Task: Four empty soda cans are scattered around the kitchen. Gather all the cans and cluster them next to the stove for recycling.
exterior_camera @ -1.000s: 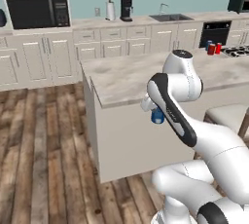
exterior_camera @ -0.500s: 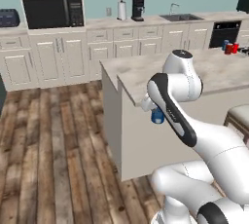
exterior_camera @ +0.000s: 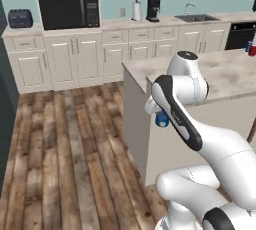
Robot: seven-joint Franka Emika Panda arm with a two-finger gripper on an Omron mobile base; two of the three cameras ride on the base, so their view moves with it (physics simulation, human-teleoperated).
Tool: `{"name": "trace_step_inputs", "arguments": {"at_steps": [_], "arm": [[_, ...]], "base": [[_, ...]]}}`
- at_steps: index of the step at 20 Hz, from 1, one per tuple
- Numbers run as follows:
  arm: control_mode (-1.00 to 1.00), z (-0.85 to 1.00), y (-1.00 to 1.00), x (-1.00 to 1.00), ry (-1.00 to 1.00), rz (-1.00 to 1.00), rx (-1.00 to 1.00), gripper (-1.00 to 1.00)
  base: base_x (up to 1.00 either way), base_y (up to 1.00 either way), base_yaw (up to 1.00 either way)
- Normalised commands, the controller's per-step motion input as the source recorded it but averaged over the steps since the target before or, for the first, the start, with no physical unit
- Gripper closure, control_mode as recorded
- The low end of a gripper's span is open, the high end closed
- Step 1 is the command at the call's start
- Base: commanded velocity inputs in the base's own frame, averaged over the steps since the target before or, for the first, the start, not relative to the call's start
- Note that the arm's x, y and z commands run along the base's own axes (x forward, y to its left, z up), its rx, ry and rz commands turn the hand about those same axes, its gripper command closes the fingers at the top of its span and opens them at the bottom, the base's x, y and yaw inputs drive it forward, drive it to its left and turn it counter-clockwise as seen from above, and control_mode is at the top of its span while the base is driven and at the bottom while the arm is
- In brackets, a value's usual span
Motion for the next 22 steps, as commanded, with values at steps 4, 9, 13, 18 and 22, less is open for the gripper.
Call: {"name": "trace_step_inputs", "arguments": {"at_steps": [4,9,13,18,22], "arm": [[1.00,0.00,0.00,0.00,0.00,0.00,0.00,1.00],[1.00,0.00,0.00,0.00,0.00,0.00,0.00,1.00],[1.00,0.00,0.00,0.00,0.00,0.00,0.00,1.00],[1.00,0.00,0.00,0.00,0.00,0.00,0.00,1.00],[1.00,0.00,0.00,0.00,0.00,0.00,0.00,1.00]], "base": [[0.39,0.59,0.00],[0.45,0.54,-0.05],[0.55,0.44,-0.11],[0.64,0.34,-0.16],[0.66,0.34,-0.11]]}}
